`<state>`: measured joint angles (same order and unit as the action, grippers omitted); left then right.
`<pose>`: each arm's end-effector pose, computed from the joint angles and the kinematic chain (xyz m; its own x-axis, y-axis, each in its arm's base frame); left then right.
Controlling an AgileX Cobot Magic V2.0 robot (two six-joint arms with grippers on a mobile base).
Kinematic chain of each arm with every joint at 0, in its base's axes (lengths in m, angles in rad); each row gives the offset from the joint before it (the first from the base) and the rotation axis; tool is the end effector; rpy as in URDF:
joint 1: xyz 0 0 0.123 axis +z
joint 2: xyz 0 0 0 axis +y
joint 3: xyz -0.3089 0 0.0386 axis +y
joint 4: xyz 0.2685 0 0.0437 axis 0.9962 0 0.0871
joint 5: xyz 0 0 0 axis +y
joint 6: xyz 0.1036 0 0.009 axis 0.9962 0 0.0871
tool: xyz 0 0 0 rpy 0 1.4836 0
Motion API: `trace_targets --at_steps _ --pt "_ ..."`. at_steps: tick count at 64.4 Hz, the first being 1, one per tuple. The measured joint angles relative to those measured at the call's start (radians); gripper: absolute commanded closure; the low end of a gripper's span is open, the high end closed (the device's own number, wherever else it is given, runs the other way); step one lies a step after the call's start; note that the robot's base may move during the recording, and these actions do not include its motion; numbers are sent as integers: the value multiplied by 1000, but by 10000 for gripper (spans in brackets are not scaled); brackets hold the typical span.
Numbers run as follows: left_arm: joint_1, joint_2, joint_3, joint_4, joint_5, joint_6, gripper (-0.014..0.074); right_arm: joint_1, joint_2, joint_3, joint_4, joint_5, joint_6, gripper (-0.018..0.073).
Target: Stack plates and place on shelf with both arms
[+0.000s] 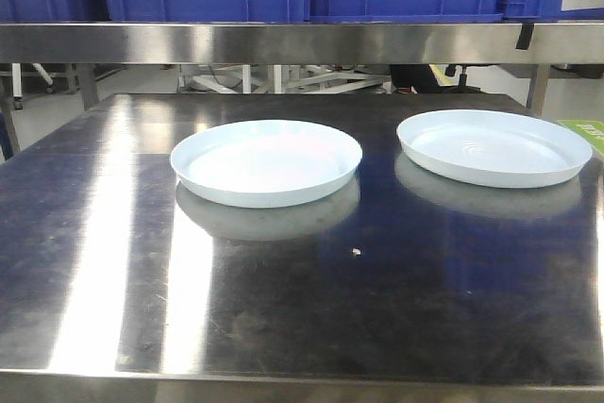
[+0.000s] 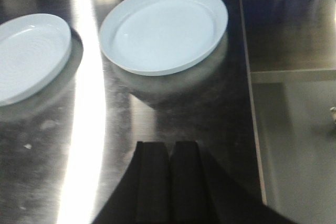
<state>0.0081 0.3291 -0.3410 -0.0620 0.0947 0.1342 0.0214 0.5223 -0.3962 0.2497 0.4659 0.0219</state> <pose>0.0921 0.0001 0.3067 0.0044 0.0725 -0.9974 -0.0026 0.9974 0.0724 0.1142 0.0140 0.2712 -0.4873 0.2316 -0.8420 -0.0005 0.9641 0.2654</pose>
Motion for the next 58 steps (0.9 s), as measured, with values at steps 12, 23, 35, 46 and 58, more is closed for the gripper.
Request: trace_targets --at_steps 12,23,35,46,58 --pt "0 0 0 0 0 0 514 0 174 -102 121 11 0 504" --pt "0 0 0 0 0 0 514 0 411 -262 126 119 0 504" --pt "0 0 0 0 0 2 514 -8 684 -499 51 281 0 499" --pt "0 0 0 0 0 2 514 -59 914 -720 8 388 0 456" --pt "0 0 0 0 0 2 514 -117 1099 -926 -17 452 0 257"
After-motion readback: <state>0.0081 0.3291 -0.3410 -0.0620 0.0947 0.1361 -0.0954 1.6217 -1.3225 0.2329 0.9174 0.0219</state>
